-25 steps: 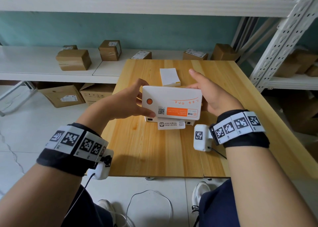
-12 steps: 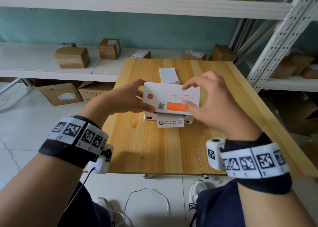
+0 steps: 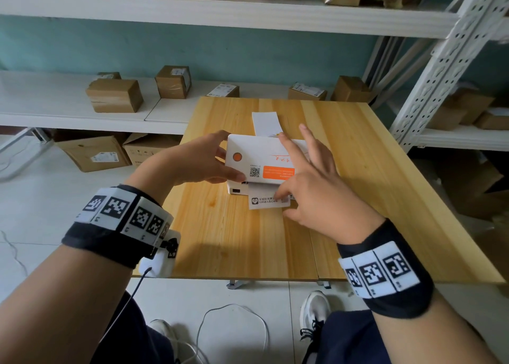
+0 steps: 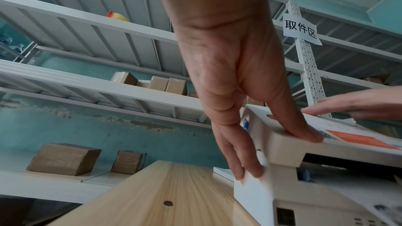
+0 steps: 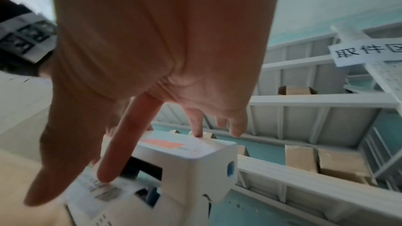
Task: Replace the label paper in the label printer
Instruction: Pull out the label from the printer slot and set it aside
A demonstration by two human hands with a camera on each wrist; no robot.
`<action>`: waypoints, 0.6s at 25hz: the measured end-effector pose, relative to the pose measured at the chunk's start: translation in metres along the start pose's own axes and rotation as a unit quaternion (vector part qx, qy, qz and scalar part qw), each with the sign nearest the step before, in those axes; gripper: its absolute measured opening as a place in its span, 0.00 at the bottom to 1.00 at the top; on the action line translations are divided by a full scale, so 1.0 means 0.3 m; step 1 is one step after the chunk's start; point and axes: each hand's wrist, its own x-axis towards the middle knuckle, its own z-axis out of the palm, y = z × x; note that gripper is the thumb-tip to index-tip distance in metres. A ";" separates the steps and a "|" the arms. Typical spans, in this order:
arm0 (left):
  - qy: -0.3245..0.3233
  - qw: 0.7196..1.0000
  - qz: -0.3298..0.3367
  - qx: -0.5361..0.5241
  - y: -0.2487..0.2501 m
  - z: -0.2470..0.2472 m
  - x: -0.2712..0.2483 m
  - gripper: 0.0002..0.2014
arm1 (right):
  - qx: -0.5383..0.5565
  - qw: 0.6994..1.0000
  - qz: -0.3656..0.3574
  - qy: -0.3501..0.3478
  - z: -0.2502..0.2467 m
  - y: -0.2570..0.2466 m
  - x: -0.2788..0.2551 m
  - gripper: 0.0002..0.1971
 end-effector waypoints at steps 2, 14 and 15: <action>-0.002 1.000 -0.004 -0.002 0.001 -0.001 0.000 0.39 | -0.032 0.999 -0.020 0.010 0.012 -0.007 0.017 0.11; -0.001 1.000 -0.009 0.016 0.001 -0.006 0.007 0.40 | -0.146 0.989 -0.012 0.031 0.045 -0.037 0.043 0.15; 0.002 1.000 -0.010 0.015 0.001 -0.007 0.005 0.41 | -0.155 0.987 -0.014 0.035 0.045 -0.043 0.047 0.14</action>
